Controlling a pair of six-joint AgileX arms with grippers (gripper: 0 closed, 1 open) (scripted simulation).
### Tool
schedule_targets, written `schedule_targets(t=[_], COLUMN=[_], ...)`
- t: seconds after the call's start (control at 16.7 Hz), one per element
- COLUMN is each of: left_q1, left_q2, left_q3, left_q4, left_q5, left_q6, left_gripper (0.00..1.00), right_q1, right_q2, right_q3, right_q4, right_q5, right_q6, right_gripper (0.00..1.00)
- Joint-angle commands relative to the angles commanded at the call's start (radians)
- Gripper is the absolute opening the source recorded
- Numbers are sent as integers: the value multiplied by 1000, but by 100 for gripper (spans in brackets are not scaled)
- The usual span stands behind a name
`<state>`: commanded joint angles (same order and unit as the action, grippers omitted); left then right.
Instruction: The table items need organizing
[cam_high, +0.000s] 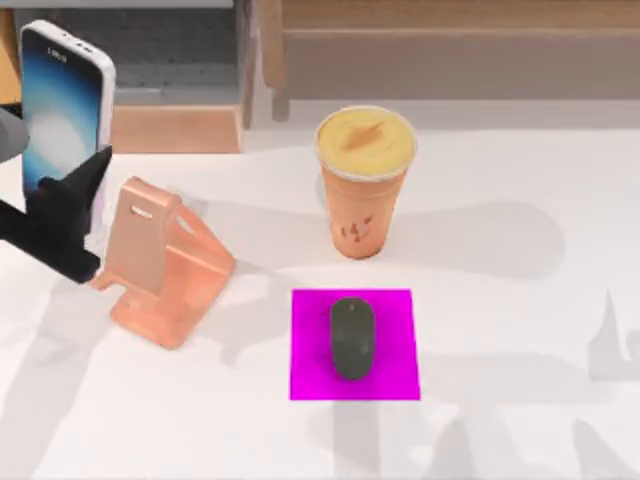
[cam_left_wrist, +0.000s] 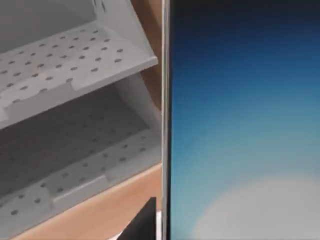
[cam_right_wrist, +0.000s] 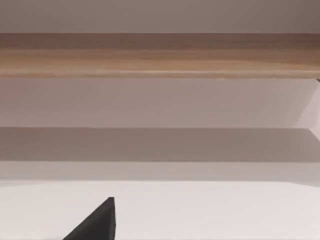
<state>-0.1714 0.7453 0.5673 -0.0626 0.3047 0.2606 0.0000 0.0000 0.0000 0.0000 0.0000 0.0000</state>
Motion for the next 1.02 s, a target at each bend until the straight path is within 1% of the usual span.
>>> schedule_targets(t=[0.12, 0.3, 0.66, 0.84, 1.02], left_q1=[-13, -30, -48, -51, -51], left_q2=[-1, 78, 327, 383, 386], left_q3=[10, -17, -81, -71, -70], left_q4=[29, 83, 186, 218, 220], left_q5=[7, 5, -48, -70, -71], left_q6=[25, 25, -77, -118, -120], left_gripper=[0, 0, 0, 0, 0], right_q1=[0, 0, 0, 0, 0], right_q2=[0, 0, 0, 0, 0], right_q3=[0, 0, 0, 0, 0], right_q4=[0, 0, 0, 0, 0], right_q5=[0, 0, 0, 0, 0], right_q6=[0, 0, 0, 0, 0], right_gripper=[100, 100, 100, 100, 100])
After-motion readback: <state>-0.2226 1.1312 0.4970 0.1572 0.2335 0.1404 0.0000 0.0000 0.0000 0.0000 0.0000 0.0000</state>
